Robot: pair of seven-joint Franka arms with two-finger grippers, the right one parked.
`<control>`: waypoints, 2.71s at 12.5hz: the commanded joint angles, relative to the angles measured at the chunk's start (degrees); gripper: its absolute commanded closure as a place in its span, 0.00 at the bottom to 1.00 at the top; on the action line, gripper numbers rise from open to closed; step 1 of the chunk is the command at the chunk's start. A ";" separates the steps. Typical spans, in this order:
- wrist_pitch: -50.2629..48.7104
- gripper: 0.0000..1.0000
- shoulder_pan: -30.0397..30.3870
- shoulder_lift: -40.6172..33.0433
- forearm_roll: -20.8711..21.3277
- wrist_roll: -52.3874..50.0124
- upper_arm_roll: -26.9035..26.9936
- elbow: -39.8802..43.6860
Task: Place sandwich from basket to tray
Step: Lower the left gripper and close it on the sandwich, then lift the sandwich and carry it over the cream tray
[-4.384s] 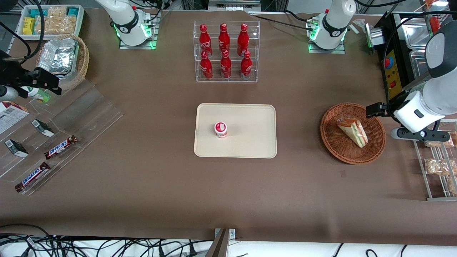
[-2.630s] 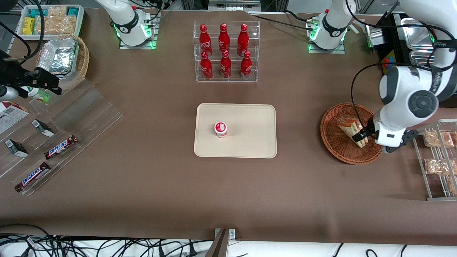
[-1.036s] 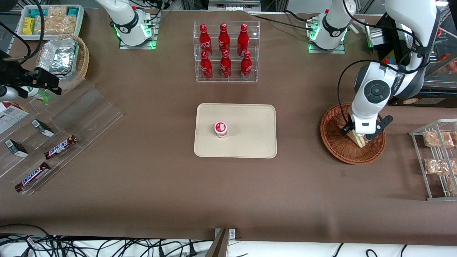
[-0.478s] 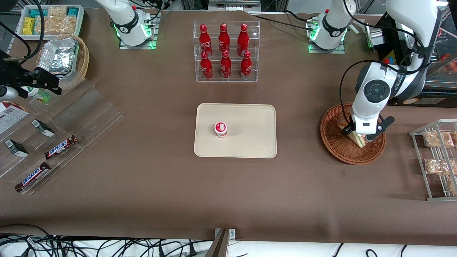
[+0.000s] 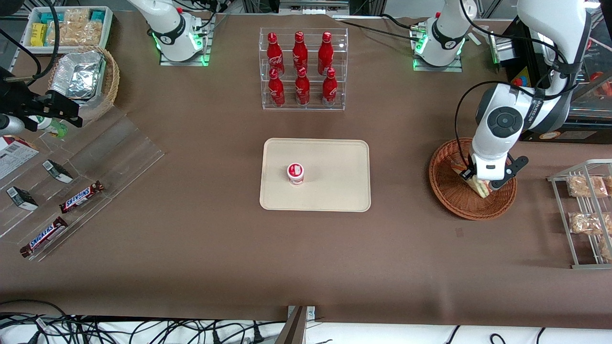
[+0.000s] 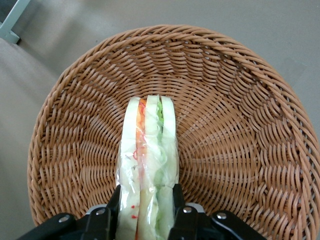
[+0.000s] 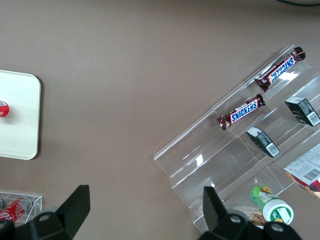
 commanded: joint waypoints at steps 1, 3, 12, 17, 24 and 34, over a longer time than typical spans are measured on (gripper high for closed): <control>-0.08 0.66 0.22 0.38 1.62 -0.37 -0.12 1.51; -0.43 0.66 0.22 0.30 1.62 -0.37 -0.12 2.65; -33.27 0.66 -0.75 0.30 -10.14 23.25 -8.72 26.88; -37.88 0.62 -2.33 1.61 -13.68 25.12 -18.92 32.36; -28.05 0.63 -13.22 10.92 -13.68 16.70 -21.13 36.23; -8.00 0.63 -16.48 14.09 -4.12 5.27 -21.13 26.21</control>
